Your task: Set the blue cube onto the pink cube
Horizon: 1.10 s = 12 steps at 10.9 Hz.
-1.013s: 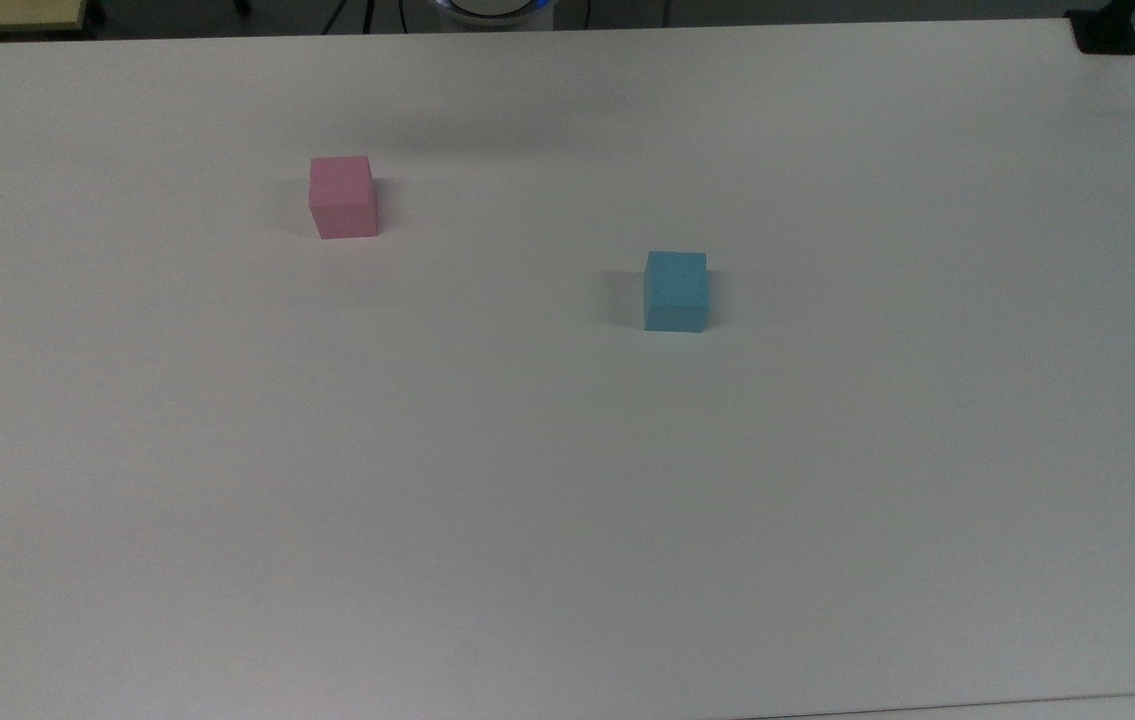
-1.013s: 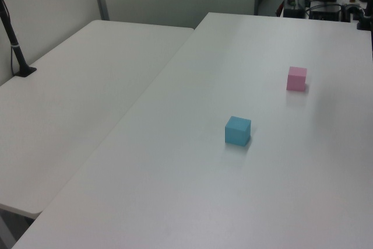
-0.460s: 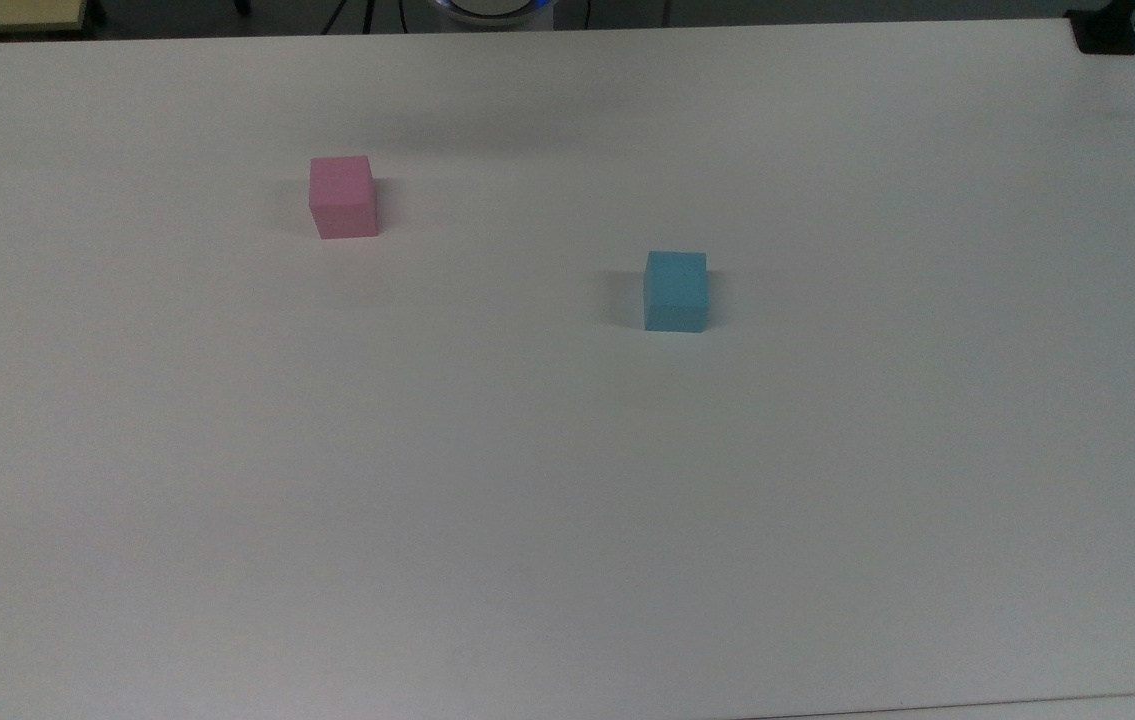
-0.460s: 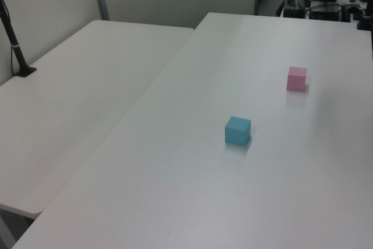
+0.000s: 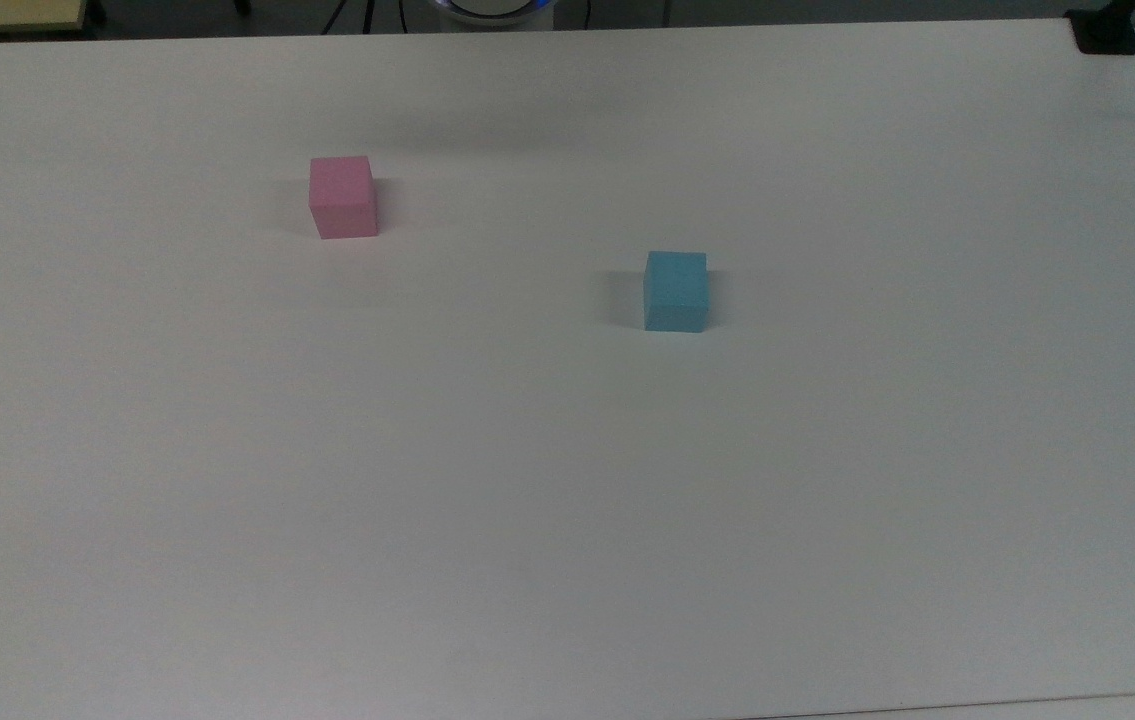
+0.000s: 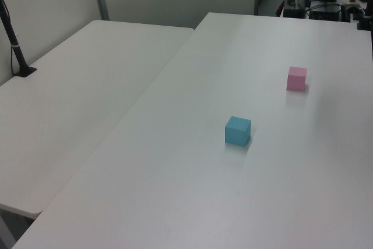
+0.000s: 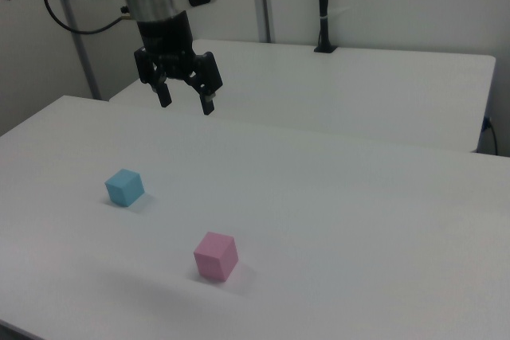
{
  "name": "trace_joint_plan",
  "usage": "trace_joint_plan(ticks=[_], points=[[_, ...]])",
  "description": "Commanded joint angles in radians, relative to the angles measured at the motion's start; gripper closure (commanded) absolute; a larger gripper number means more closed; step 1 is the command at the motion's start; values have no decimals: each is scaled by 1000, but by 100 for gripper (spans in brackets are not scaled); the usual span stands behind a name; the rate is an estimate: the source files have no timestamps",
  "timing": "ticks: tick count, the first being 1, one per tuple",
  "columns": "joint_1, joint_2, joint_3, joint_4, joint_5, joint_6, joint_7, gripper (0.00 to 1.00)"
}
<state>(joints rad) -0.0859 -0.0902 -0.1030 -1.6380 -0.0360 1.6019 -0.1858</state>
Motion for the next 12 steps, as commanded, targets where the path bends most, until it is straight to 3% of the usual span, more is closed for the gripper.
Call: trace_joint_plan(ticks=[1,4,6,9,10,12], points=[[-9,-14,11,-6,27,-22,29,0],[4,-13,12,-8,39,-25,32,0],[66,12,55,-8,25,-81,43,0],[158,36,62,-48,39,-116,45,0],[188,56,62,-68,53,-112,48,0],[227,92,63,-130,173,-18,48,3]])
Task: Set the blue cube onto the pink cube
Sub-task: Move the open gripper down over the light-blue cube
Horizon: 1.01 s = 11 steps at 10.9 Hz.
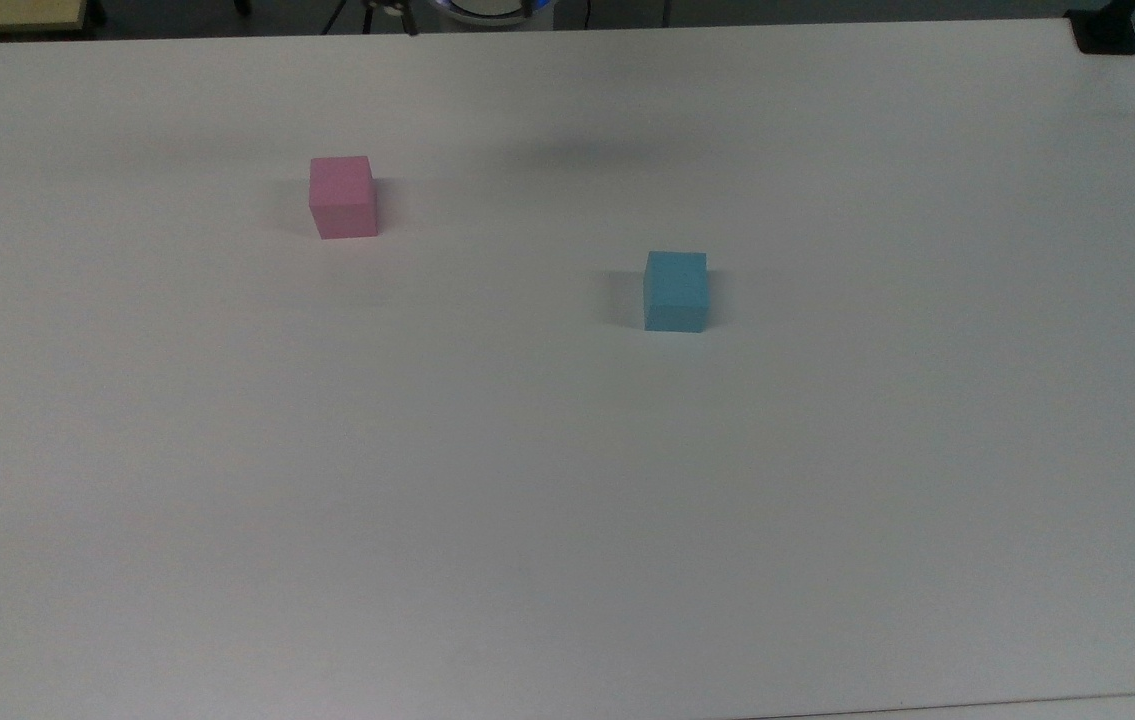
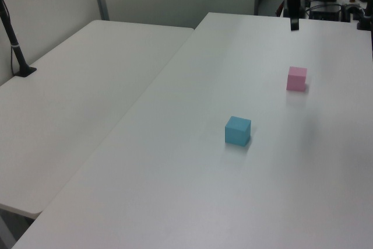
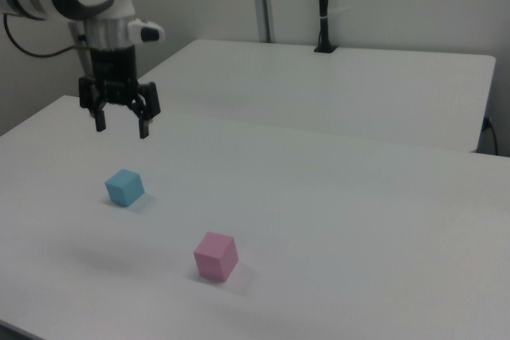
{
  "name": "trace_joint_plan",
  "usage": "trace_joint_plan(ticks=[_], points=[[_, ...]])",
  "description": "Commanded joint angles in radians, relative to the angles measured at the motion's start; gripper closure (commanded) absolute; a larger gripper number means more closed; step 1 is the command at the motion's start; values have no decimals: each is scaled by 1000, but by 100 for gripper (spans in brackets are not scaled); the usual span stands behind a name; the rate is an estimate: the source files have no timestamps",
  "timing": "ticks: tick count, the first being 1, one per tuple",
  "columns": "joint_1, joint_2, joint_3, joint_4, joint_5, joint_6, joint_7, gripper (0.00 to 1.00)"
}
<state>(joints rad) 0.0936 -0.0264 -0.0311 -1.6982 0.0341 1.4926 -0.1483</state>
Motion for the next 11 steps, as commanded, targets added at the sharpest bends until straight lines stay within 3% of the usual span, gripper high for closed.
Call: trace_joint_plan(ticks=[1,3,6,11], points=[[73,46,-7,-113,119,179,36,3],[141,145,19,-123,122,306,250,0],[214,255,40,-138,96,509,377,0],[258,359,42,-135,-83,696,602,0]])
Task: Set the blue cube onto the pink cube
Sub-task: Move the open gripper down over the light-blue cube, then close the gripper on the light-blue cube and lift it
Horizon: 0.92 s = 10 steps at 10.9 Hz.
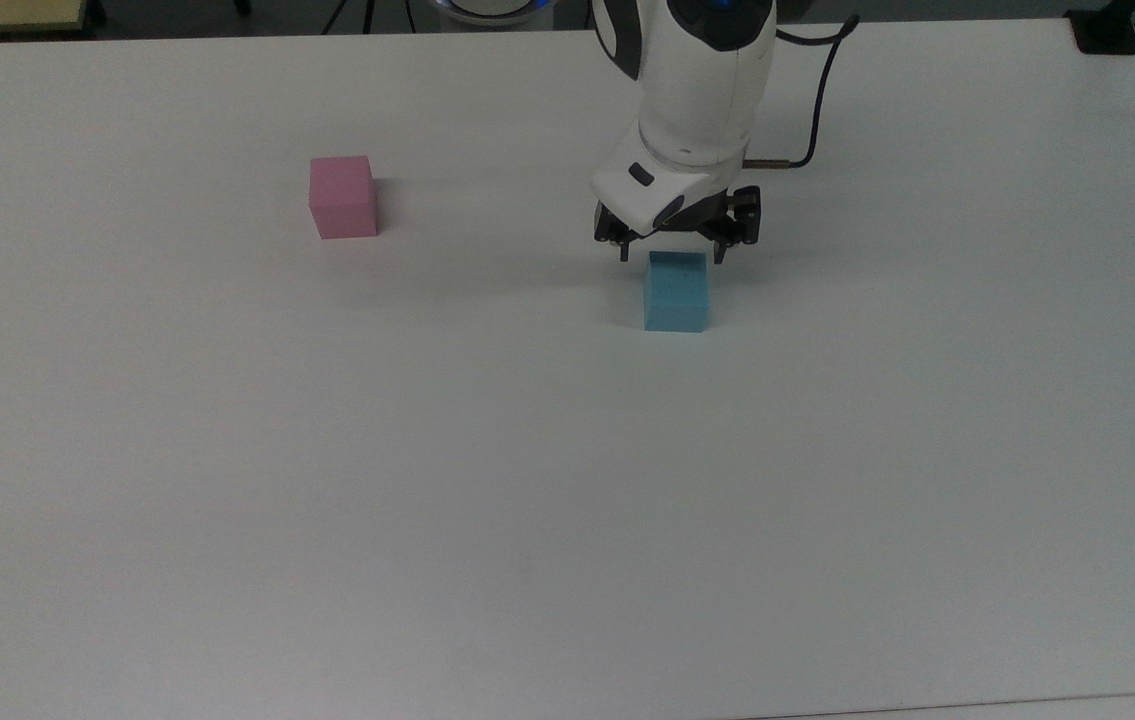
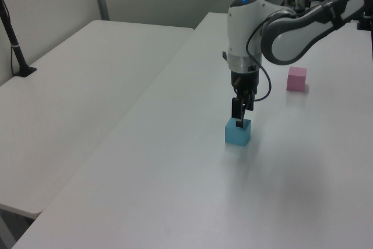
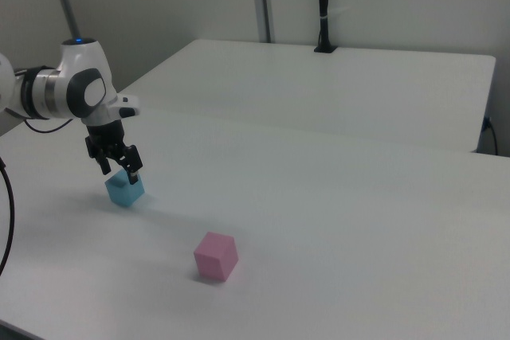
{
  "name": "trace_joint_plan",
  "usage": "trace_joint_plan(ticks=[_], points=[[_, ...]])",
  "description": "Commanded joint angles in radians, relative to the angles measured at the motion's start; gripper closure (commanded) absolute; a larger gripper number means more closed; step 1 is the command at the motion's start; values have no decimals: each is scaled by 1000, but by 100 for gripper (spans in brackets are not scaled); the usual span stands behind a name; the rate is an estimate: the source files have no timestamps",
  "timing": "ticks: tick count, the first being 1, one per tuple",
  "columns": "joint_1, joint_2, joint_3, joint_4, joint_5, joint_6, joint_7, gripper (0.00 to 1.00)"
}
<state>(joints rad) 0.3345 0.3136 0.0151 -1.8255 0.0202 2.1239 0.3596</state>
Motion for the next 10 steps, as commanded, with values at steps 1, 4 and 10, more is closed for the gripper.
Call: trace_joint_plan(ticks=[1,4,10], points=[[27,28,-4,-9,-100,82,128,0],[31,53,-3,-6,-106,107,147,22],[-33,-74,3,-18,-103,1,81,61]])
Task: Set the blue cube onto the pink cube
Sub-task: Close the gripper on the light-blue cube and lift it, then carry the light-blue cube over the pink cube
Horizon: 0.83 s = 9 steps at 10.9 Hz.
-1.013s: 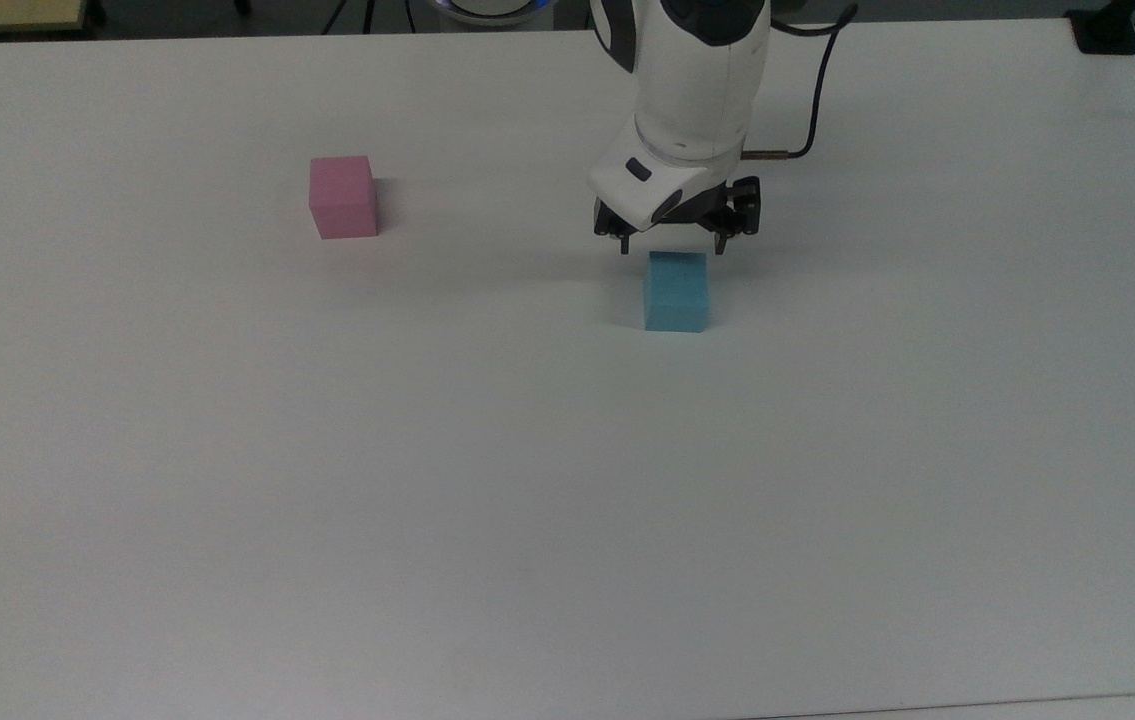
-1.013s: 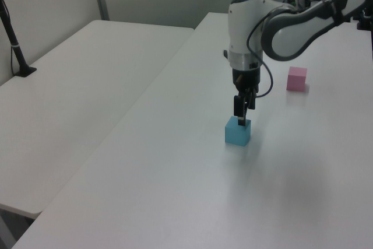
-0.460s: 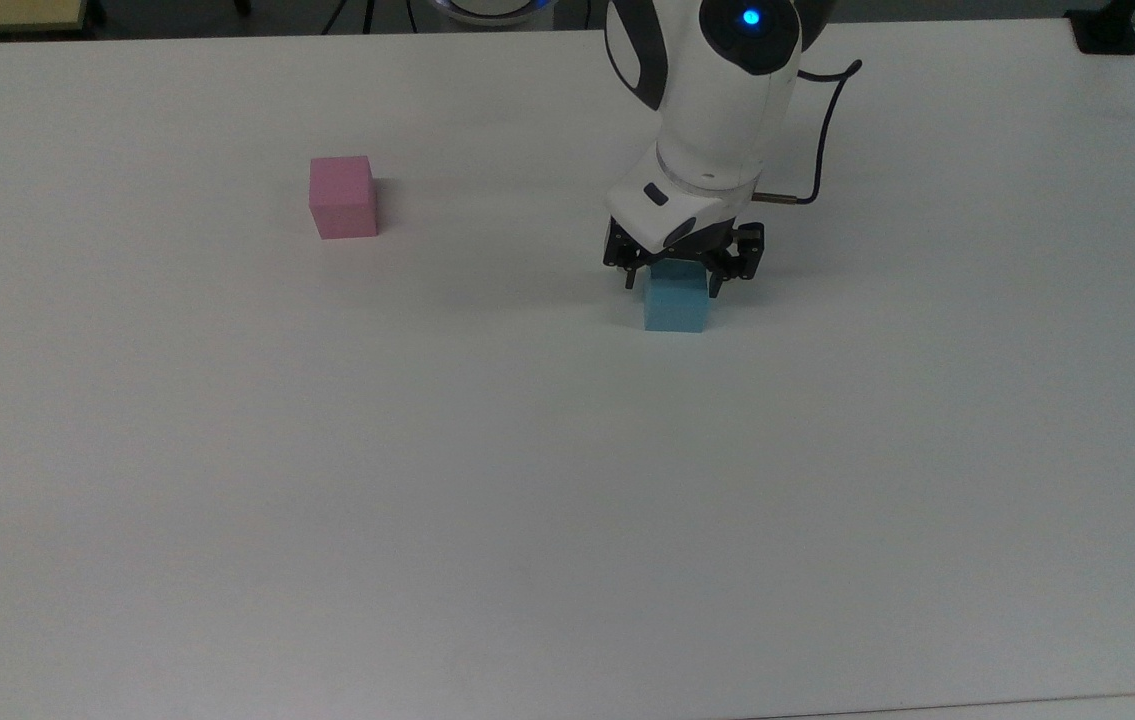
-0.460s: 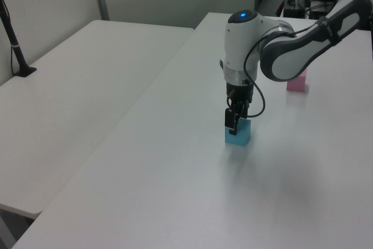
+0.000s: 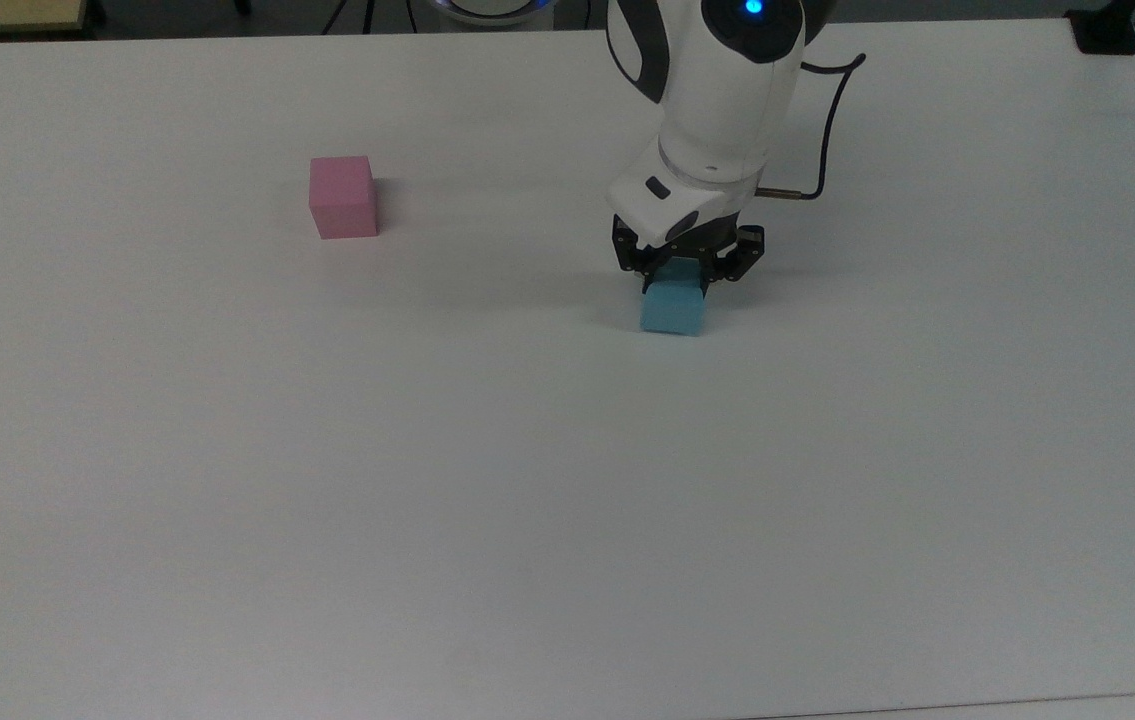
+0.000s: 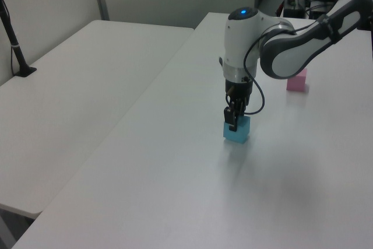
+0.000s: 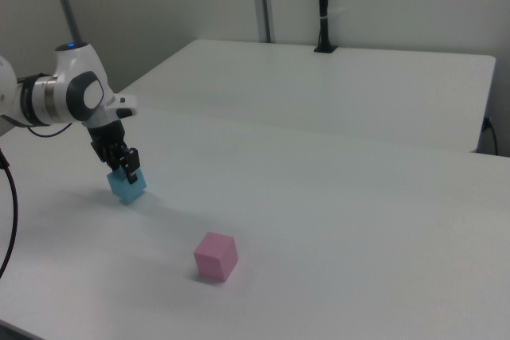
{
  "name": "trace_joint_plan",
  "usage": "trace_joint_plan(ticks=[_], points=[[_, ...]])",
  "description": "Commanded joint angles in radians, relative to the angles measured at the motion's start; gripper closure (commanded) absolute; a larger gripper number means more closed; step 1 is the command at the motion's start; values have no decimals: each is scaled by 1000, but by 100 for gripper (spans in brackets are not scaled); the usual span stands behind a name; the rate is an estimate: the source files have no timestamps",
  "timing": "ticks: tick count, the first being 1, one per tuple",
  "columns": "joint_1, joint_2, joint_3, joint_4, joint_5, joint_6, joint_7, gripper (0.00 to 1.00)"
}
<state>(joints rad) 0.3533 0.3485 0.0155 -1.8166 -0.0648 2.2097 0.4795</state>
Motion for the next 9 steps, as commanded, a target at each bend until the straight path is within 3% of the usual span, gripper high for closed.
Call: trace_joint_plan(ticks=[1,5,9], points=[[-94,-158,3,-27,-15,-140,-95,61],[-282,-316,-31,-107,-3,-277,-398,61],[-362,-408,-126,-240,-3,-265,-629,62]])
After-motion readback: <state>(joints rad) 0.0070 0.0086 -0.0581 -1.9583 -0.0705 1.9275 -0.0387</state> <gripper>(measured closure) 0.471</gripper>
